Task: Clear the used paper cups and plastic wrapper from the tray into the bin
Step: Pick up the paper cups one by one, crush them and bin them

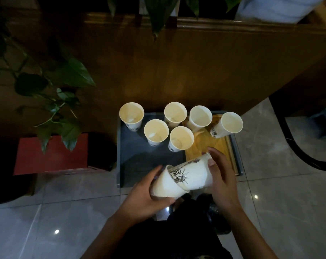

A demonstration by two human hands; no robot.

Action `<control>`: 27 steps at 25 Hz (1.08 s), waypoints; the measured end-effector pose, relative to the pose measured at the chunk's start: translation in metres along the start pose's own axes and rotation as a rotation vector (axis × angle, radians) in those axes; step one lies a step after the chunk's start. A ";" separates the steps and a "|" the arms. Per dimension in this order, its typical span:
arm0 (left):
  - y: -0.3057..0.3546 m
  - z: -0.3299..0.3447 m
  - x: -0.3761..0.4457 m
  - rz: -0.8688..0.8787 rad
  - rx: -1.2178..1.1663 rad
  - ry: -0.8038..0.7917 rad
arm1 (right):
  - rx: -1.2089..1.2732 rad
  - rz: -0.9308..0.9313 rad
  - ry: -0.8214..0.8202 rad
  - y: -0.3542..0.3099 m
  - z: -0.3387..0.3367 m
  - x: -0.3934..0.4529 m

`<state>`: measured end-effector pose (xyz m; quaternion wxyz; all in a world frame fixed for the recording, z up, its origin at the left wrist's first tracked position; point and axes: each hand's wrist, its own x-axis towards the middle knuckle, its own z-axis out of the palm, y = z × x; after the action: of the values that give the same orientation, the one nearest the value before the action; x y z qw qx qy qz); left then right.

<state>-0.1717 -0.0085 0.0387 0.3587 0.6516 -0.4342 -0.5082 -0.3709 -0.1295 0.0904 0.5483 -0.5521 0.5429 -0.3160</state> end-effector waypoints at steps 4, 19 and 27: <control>0.005 -0.002 0.003 0.082 0.130 0.038 | 0.071 0.047 -0.099 -0.001 -0.001 0.003; 0.022 -0.005 -0.005 0.096 0.350 0.046 | -0.083 -0.051 -0.155 0.002 0.012 -0.003; 0.023 -0.002 -0.010 0.000 0.426 0.031 | -0.077 -0.115 -0.098 0.001 0.028 -0.014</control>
<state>-0.1754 -0.0076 0.0638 0.2199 0.7204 -0.5262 -0.3947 -0.3475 -0.1089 0.0873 0.5334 -0.6180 0.4945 -0.2983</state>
